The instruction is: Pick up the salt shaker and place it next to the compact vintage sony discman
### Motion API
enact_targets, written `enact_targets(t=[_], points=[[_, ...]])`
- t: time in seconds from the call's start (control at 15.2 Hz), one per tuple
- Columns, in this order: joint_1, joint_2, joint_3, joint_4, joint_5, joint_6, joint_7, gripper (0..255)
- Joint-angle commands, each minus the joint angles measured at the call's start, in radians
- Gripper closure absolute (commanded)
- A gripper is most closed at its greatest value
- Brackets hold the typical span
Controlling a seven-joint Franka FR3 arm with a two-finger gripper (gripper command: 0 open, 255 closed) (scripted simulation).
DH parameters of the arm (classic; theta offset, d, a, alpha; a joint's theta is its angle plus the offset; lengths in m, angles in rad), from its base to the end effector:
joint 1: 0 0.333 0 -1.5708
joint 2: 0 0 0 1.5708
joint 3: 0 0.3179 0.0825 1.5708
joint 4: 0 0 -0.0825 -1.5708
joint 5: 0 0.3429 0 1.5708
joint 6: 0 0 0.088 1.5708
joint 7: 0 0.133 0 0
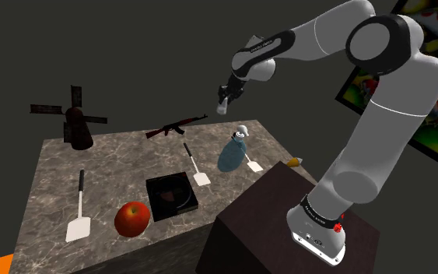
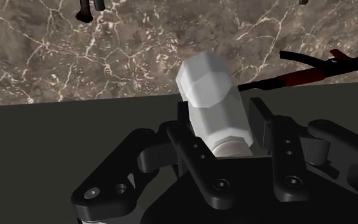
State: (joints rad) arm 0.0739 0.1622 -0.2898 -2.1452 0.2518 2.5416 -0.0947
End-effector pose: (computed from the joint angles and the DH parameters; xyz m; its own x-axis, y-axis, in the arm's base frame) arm 0.5464 -0.1159 0.3589 0.9220 -0.3032 0.2407 -0.2821 -0.9520 -0.1186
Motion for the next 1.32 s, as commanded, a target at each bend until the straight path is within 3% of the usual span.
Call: enact_targets(t=[0.0,0.59,1.12,1.25], points=[[0.039,-0.028,0.012,-0.04,-0.033,0.022,0.072,255],[0.178,-0.09,0.082,-0.123,-0.166,0.067,0.377,255],[0.293,-0.086,0.154,-0.116,-0.274,0.066,0.649,255],[0.293,-0.068,0.154,-0.124,-0.27,0.092,0.647,255]])
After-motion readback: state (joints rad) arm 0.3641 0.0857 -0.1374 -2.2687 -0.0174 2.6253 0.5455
